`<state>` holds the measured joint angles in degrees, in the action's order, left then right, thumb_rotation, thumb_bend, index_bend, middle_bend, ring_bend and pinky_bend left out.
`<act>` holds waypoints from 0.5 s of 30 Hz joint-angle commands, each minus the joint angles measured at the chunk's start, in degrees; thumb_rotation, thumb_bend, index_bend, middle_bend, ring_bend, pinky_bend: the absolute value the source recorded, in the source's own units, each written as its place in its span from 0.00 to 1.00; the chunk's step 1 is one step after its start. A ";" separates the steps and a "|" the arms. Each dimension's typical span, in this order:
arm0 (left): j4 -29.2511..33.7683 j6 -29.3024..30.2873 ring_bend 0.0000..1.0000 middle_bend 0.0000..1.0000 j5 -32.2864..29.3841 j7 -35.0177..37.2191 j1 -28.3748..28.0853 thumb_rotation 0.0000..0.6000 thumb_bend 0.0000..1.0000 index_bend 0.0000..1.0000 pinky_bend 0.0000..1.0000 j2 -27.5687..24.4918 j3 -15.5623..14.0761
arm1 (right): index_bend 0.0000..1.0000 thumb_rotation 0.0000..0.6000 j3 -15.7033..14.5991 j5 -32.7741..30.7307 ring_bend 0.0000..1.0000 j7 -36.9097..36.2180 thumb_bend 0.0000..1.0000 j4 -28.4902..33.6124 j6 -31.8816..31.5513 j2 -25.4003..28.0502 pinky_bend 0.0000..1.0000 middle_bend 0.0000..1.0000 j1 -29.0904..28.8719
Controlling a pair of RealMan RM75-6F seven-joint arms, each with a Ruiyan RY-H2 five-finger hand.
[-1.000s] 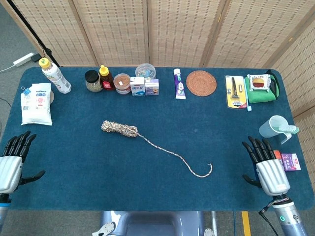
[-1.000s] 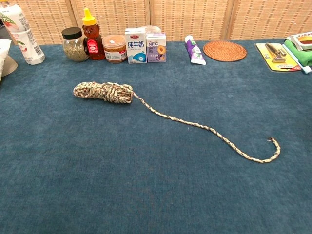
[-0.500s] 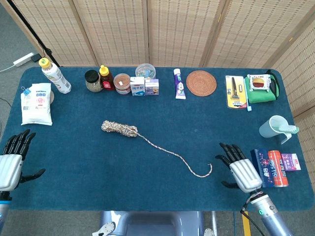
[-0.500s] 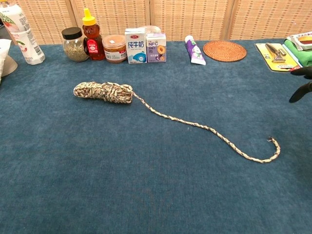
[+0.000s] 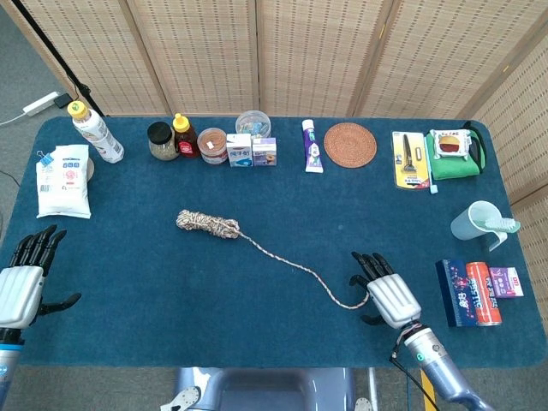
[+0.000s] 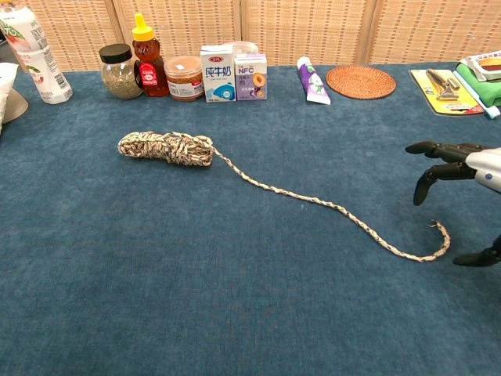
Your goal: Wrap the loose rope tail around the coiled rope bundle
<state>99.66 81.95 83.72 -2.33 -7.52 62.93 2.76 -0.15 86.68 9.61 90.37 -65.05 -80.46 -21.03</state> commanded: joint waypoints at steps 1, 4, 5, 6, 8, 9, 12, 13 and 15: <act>-0.02 -0.15 0.00 0.00 -0.15 -0.09 -0.07 1.00 0.06 0.00 0.00 0.03 0.04 | 0.36 1.00 0.06 -0.38 0.00 0.51 0.14 -1.00 0.77 -1.11 0.00 0.00 -0.44; -0.09 -0.54 0.00 0.00 -0.57 -0.15 -0.22 1.00 0.06 0.00 0.00 0.07 0.14 | 0.37 1.00 0.07 -0.47 0.00 0.69 0.17 -1.97 1.06 -2.09 0.00 0.00 -0.69; -0.10 -0.62 0.00 0.00 -0.66 -0.19 -0.26 1.00 0.06 0.00 0.00 0.09 0.16 | 0.37 1.00 0.04 -0.51 0.00 0.67 0.18 -2.13 1.22 -2.27 0.00 0.00 -0.76; -0.10 -0.67 0.00 0.00 -0.73 -0.23 -0.28 1.00 0.06 0.00 0.00 0.11 0.19 | 0.37 1.00 0.00 -0.56 0.00 0.64 0.19 -2.26 1.41 -2.43 0.00 0.00 -0.84; -0.09 -0.78 0.00 0.00 -0.82 -0.44 -0.35 1.00 0.06 0.00 0.00 0.20 0.20 | 0.38 1.00 -0.06 -0.71 0.00 0.83 0.25 -2.62 1.92 -2.92 0.00 0.00 -1.11; -0.07 -0.84 0.00 0.00 -0.83 -0.49 -0.37 1.00 0.06 0.00 0.00 0.22 0.18 | 0.38 1.00 -0.06 -0.77 0.00 0.98 0.27 -2.76 2.04 -3.13 0.00 0.00 -1.18; -0.01 -1.06 0.00 0.00 -0.95 -0.53 -0.44 1.00 0.06 0.00 0.00 0.23 0.15 | 0.38 1.00 -0.06 -1.06 0.00 1.48 0.34 -3.14 2.47 -3.96 0.00 0.00 -1.42; -0.01 -1.08 0.00 0.00 -1.03 -0.54 -0.45 1.00 0.05 0.00 0.00 0.24 0.17 | 0.38 1.00 -0.03 -1.20 0.00 1.60 0.36 -3.24 2.69 -4.29 0.00 0.00 -1.54; 0.00 -1.09 0.00 0.00 -1.19 -0.55 -0.45 1.00 0.06 0.00 0.00 0.22 0.24 | 0.38 1.00 0.04 -1.39 0.00 1.93 0.36 -3.46 3.02 -4.80 0.00 0.00 -1.78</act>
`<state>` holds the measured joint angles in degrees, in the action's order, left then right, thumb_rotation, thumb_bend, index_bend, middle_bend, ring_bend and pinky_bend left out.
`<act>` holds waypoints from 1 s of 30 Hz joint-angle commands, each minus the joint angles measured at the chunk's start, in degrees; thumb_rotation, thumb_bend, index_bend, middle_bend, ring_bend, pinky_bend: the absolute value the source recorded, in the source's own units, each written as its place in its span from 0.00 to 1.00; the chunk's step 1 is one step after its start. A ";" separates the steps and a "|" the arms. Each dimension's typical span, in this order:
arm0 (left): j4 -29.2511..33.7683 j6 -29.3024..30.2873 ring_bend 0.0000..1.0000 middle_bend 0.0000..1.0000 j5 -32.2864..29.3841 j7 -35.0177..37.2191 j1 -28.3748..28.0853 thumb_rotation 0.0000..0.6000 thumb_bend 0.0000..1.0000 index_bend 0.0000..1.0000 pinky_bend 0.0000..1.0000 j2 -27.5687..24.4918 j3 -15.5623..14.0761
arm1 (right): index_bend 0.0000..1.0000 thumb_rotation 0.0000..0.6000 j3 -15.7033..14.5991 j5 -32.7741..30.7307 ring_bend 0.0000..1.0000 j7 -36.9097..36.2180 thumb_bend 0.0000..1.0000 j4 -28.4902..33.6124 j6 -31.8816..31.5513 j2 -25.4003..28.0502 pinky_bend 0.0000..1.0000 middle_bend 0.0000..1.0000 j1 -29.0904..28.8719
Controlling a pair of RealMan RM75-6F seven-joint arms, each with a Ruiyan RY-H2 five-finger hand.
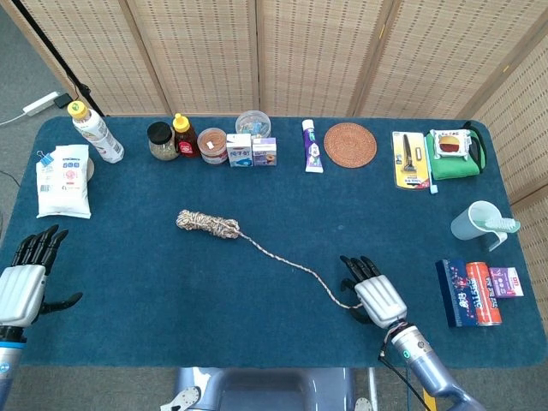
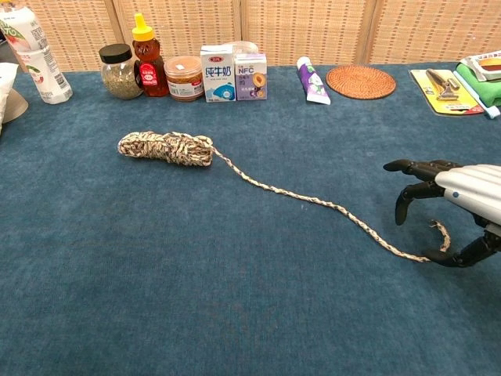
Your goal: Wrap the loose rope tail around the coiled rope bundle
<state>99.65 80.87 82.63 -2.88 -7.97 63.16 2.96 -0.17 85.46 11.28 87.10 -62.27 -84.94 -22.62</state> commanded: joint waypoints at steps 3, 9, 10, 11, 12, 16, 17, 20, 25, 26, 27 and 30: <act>-0.01 -0.10 0.00 0.00 -0.33 0.07 -0.04 1.00 0.06 0.00 0.00 -0.04 0.13 | 0.39 1.00 0.06 -0.40 0.00 0.73 0.37 -0.36 0.57 -0.79 0.00 0.00 -0.41; -0.07 -0.44 0.00 0.00 -0.69 0.32 -0.19 1.00 0.05 0.00 0.00 -0.16 0.25 | 0.40 1.00 -0.29 -0.79 0.00 1.47 0.37 -0.49 0.88 -1.30 0.00 0.00 -0.48; -0.08 -0.46 0.00 0.00 -0.71 0.34 -0.19 1.00 0.05 0.00 0.00 -0.17 0.25 | 0.41 1.00 -0.32 -0.76 0.00 1.55 0.37 -0.54 0.78 -1.34 0.00 0.00 -0.44; -0.09 -0.51 0.00 0.00 -0.75 0.38 -0.21 1.00 0.05 0.00 0.00 -0.19 0.26 | 0.41 1.00 -0.38 -0.76 0.00 1.48 0.37 -0.57 0.61 -1.42 0.00 0.00 -0.36; -0.09 -0.52 0.00 0.00 -0.75 0.37 -0.21 1.00 0.05 0.00 0.00 -0.19 0.24 | 0.41 1.00 -0.43 -0.77 0.00 1.33 0.37 -0.58 0.48 -1.44 0.00 0.00 -0.29; 0.00 -0.54 0.00 0.00 -0.68 0.22 -0.22 1.00 0.06 0.00 0.00 -0.16 0.16 | 0.42 1.00 -0.70 -0.77 0.00 1.05 0.37 -1.16 0.55 -1.76 0.00 0.00 -0.26; 0.02 -0.54 0.00 0.00 -0.65 0.23 -0.22 1.00 0.05 0.00 0.00 -0.17 0.13 | 0.43 1.00 -0.74 -0.79 0.00 1.04 0.37 -1.32 0.60 -1.85 0.00 0.00 -0.28; 0.03 -0.48 0.00 0.00 -0.62 0.27 -0.17 1.00 0.06 0.00 0.00 -0.16 0.09 | 0.46 1.00 -0.77 -0.94 0.00 0.93 0.37 -1.75 0.75 -2.10 0.00 0.00 -0.37; 0.03 -0.51 0.00 0.00 -0.72 0.31 -0.19 1.00 0.06 0.00 0.00 -0.15 0.12 | 0.47 1.00 -0.73 -1.06 0.00 0.60 0.37 -1.98 0.66 -2.18 0.00 0.00 -0.42; 0.02 -0.55 0.00 0.00 -0.74 0.27 -0.21 1.00 0.06 0.00 0.00 -0.13 0.11 | 0.48 1.00 -0.73 -1.07 0.00 0.51 0.37 -1.99 0.65 -2.17 0.00 0.00 -0.42; 0.02 -0.60 0.00 0.00 -0.76 0.25 -0.23 1.00 0.06 0.00 0.00 -0.12 0.10 | 0.48 1.00 -0.74 -1.10 0.00 0.49 0.37 -2.02 0.67 -2.16 0.00 0.00 -0.44; 0.04 -0.69 0.00 0.00 -0.84 0.17 -0.26 1.00 0.05 0.00 0.00 -0.10 0.10 | 0.48 1.00 -0.79 -1.18 0.00 0.57 0.37 -2.15 0.77 -2.19 0.00 0.00 -0.49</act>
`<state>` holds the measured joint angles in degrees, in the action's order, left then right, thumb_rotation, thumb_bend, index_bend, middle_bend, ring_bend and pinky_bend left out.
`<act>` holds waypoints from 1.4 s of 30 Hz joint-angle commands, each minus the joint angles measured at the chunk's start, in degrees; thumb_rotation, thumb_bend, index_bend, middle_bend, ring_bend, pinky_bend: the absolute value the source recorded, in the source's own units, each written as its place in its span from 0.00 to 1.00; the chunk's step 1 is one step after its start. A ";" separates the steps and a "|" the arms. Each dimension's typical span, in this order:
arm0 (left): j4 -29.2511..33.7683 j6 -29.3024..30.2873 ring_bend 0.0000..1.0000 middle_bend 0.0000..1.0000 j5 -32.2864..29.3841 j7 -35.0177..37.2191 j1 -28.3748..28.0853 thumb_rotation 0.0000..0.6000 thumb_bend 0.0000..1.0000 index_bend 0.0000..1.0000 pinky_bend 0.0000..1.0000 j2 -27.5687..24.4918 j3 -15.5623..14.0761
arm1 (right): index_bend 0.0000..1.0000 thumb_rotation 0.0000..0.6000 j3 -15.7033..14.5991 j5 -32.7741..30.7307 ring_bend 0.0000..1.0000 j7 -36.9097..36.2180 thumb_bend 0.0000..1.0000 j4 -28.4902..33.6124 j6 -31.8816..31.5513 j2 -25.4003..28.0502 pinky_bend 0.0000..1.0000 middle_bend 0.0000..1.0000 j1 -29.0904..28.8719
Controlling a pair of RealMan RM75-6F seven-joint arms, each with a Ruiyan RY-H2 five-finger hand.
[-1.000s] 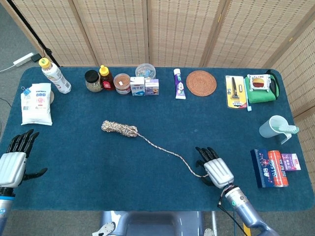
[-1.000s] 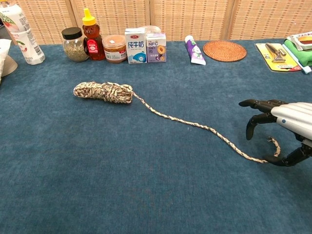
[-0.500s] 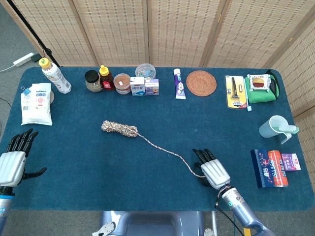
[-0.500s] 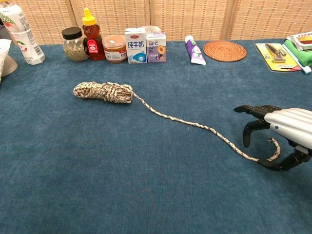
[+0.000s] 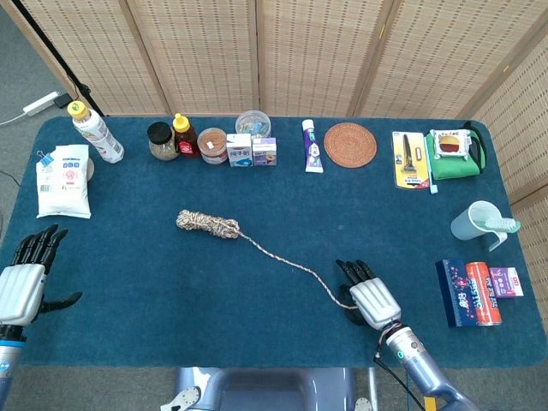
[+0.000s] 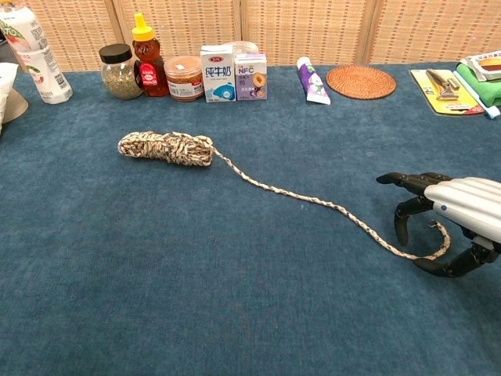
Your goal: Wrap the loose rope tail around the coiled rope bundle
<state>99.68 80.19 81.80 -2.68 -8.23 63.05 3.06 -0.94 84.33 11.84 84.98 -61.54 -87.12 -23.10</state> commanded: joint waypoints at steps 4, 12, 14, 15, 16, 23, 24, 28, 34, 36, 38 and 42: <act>0.03 0.02 0.00 0.00 -0.06 -0.26 -0.01 1.00 0.06 0.00 0.00 0.06 0.00 | 0.48 1.00 0.00 -0.45 0.00 -0.03 0.38 -0.15 0.32 -0.16 0.00 0.00 -0.07; 0.09 -0.09 0.00 0.00 -0.11 -0.24 -0.05 1.00 0.06 0.00 0.00 0.08 -0.04 | 0.47 1.00 0.09 -1.48 0.00 1.05 0.40 0.09 1.18 -0.11 0.00 0.00 -0.38; 0.08 -0.03 0.00 0.00 -0.13 -0.20 -0.03 1.00 0.06 0.00 0.00 0.08 -0.01 | 0.48 1.00 0.17 -1.59 0.00 1.14 0.40 0.21 1.13 -0.09 0.00 0.00 -0.41; 0.06 -0.04 0.00 0.00 -0.12 -0.19 -0.03 1.00 0.05 0.00 0.00 0.07 -0.03 | 0.48 1.00 0.20 -1.64 0.00 1.13 0.40 0.30 1.13 -0.06 0.00 0.00 -0.42; 0.05 -0.05 0.00 0.00 -0.12 -0.17 -0.03 1.00 0.05 0.00 0.00 0.07 -0.03 | 0.47 1.00 0.21 -1.69 0.00 1.16 0.40 0.33 1.12 -0.05 0.00 0.00 -0.44; 0.06 -0.06 0.00 0.00 -0.10 -0.11 -0.04 1.00 0.06 0.00 0.00 0.04 -0.06 | 0.47 1.00 -0.02 -2.08 0.00 1.35 0.41 0.08 1.51 -0.28 0.00 0.00 -0.49; 0.06 -0.07 0.00 0.00 -0.13 -0.12 -0.04 1.00 0.06 0.00 0.00 0.04 -0.06 | 0.47 1.00 -0.11 -2.13 0.00 1.32 0.41 0.04 1.59 -0.31 0.00 0.00 -0.48; 0.06 -0.08 0.00 0.00 -0.13 -0.14 -0.05 1.00 0.05 0.00 0.00 0.06 -0.06 | 0.48 1.00 -0.13 -2.22 0.00 1.24 0.42 -0.23 1.55 -0.46 0.00 0.00 -0.46; 0.07 -0.17 0.00 0.00 -0.18 -0.26 -0.08 1.00 0.06 0.00 0.00 0.12 -0.09 | 0.49 1.00 -0.16 -2.17 0.00 0.99 0.43 -0.49 1.56 -0.60 0.00 0.00 -0.53; 0.10 -0.19 0.00 0.00 -0.18 -0.28 -0.08 1.00 0.06 0.00 0.00 0.12 -0.12 | 0.49 1.00 -0.22 -2.13 0.00 0.93 0.43 -0.64 1.60 -0.68 0.00 0.00 -0.55; 0.11 -0.20 0.00 0.00 -0.18 -0.38 -0.08 1.00 0.06 0.00 0.00 0.15 -0.14 | 0.49 1.00 -0.25 -2.16 0.00 0.77 0.44 -0.78 1.67 -0.81 0.00 0.00 -0.57; 0.12 -0.27 0.00 0.00 -0.21 -0.39 -0.11 1.00 0.06 0.00 0.00 0.18 -0.16 | 0.50 1.00 -0.32 -2.11 0.00 0.70 0.44 -1.07 1.72 -1.00 0.00 0.00 -0.61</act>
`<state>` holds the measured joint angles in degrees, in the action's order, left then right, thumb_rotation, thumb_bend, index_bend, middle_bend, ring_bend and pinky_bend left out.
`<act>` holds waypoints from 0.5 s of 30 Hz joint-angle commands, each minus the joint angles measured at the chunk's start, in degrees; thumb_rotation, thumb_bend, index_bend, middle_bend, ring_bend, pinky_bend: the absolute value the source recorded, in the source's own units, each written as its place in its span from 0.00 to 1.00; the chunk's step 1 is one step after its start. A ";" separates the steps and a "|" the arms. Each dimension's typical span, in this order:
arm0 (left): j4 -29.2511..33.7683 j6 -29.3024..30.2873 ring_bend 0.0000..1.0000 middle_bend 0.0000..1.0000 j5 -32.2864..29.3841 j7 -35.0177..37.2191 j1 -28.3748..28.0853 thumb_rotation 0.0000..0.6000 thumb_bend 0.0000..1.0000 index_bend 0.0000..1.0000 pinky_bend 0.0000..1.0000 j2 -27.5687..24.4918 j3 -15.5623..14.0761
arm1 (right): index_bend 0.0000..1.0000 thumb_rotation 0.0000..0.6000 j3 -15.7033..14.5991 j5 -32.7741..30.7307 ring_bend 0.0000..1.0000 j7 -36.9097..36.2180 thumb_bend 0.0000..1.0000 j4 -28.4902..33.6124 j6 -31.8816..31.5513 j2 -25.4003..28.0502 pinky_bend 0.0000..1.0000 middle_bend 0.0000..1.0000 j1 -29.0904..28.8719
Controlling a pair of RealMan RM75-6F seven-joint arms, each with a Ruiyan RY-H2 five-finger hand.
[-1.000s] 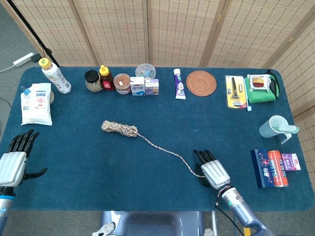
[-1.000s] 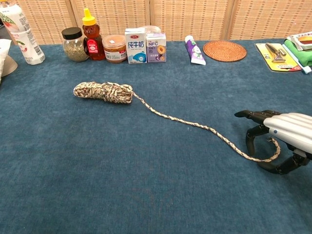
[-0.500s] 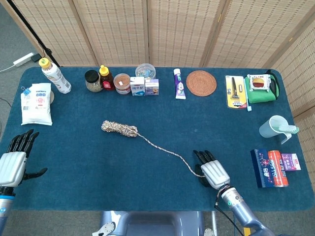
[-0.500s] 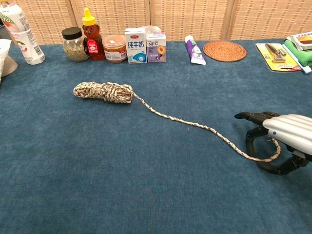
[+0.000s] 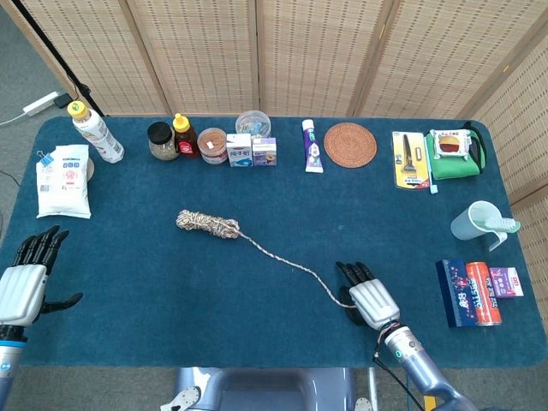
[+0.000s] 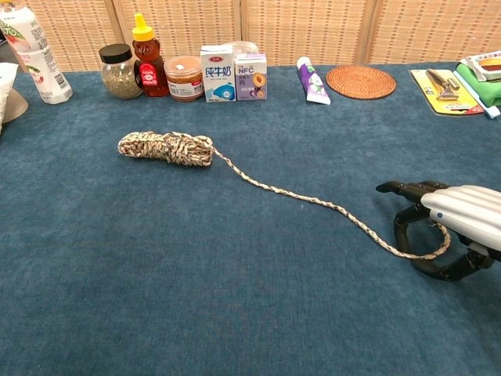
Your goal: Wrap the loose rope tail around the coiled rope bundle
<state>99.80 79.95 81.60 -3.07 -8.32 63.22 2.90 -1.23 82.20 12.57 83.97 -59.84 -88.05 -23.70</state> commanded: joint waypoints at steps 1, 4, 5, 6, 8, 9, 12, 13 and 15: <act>0.00 -0.04 0.00 0.00 -0.03 -0.01 -0.02 1.00 0.05 0.00 0.00 0.01 0.00 | 0.50 1.00 -0.03 0.02 0.00 -0.12 0.44 -0.08 0.01 -0.09 0.00 0.00 -0.01; -0.02 -0.10 0.00 0.00 -0.10 -0.06 -0.04 1.00 0.06 0.00 0.00 0.05 0.00 | 0.51 1.00 -0.04 0.10 0.00 -0.32 0.44 -0.24 -0.09 -0.17 0.00 0.00 0.00; -0.02 -0.14 0.00 0.00 -0.11 -0.08 -0.06 1.00 0.06 0.00 0.00 0.06 0.00 | 0.52 1.00 -0.02 0.17 0.00 -0.55 0.44 -0.26 -0.15 -0.21 0.00 0.00 0.01; -0.02 -0.15 0.00 0.00 -0.13 -0.15 -0.08 1.00 0.06 0.00 0.00 0.07 0.01 | 0.52 1.00 0.00 0.31 0.00 -0.86 0.44 -0.33 -0.27 -0.27 0.00 0.00 0.02; -0.02 -0.17 0.00 0.00 -0.17 -0.30 -0.08 1.00 0.05 0.00 0.00 0.14 -0.01 | 0.52 1.00 -0.07 0.60 0.00 -1.18 0.44 -0.70 -0.48 -0.39 0.00 0.00 0.05; -0.01 -0.17 0.00 0.00 -0.18 -0.38 -0.08 1.00 0.05 0.00 0.00 0.16 -0.01 | 0.52 1.00 -0.10 0.67 0.00 -1.33 0.44 -0.79 -0.50 -0.43 0.00 0.00 0.05; 0.02 -0.20 0.00 0.00 -0.21 -0.52 -0.11 1.00 0.06 0.00 0.00 0.21 -0.02 | 0.53 1.00 -0.15 0.84 0.00 -1.45 0.44 -1.08 -0.56 -0.50 0.00 0.00 0.03; 0.04 -0.20 0.00 0.00 -0.20 -0.65 -0.11 1.00 0.06 0.00 0.00 0.24 -0.03 | 0.53 1.00 -0.15 0.88 0.00 -1.56 0.44 -1.15 -0.58 -0.52 0.00 0.00 0.02; 0.03 -0.23 0.00 0.00 -0.23 -0.84 -0.14 1.00 0.05 0.00 0.00 0.32 -0.05 | 0.53 1.00 -0.14 0.93 0.00 -1.68 0.44 -1.24 -0.59 -0.53 0.00 0.00 0.00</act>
<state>99.83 79.73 81.37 -3.91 -8.45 63.53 2.86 -1.37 83.13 10.89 82.74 -60.42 -88.58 -23.69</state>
